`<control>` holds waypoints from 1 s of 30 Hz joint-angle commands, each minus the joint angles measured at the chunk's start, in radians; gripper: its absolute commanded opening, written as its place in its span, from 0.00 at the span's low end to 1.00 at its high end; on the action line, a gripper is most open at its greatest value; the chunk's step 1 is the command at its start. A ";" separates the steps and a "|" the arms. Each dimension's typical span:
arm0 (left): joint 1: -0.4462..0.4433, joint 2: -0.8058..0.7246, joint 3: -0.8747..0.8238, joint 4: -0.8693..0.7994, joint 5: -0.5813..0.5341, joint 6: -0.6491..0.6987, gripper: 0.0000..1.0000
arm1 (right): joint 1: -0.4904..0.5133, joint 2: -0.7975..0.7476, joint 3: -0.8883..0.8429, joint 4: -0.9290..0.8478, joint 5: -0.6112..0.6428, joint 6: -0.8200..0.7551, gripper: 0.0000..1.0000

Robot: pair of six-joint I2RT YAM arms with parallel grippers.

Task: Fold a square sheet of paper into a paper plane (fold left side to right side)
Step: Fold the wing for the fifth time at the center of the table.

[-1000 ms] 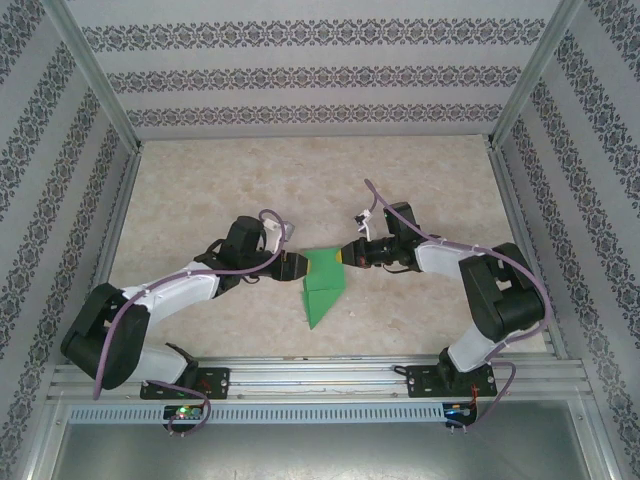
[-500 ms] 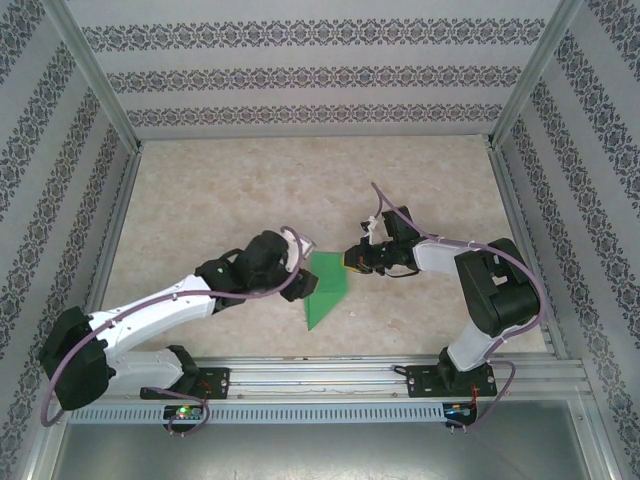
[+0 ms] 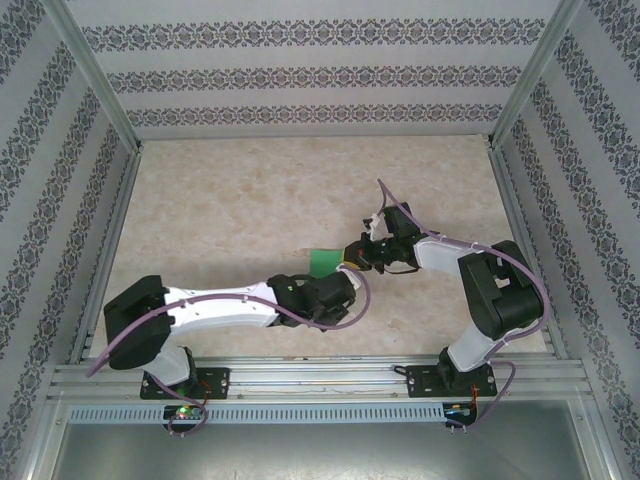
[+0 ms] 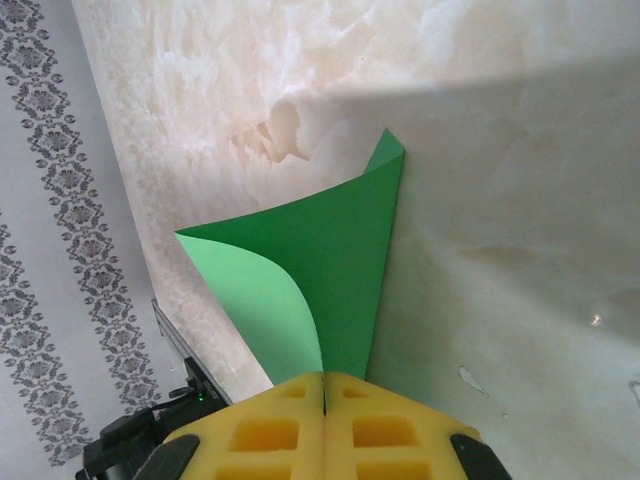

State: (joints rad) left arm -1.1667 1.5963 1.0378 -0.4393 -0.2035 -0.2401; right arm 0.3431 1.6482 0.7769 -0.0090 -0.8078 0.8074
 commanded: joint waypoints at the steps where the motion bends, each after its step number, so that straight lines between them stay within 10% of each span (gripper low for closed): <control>1: -0.023 0.046 0.048 -0.090 -0.102 -0.023 0.54 | 0.004 -0.005 0.031 -0.025 0.011 0.021 0.00; 20: -0.025 0.181 0.067 -0.095 -0.191 -0.077 0.54 | 0.031 0.031 0.078 -0.073 0.030 0.018 0.00; 30: -0.025 0.195 0.055 -0.093 -0.225 -0.095 0.32 | 0.035 0.045 0.088 -0.094 0.045 0.010 0.00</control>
State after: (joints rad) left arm -1.1790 1.7786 1.0744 -0.4877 -0.3843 -0.3111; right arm 0.3649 1.6775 0.8406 -0.0807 -0.7769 0.8162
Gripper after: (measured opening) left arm 0.336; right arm 0.057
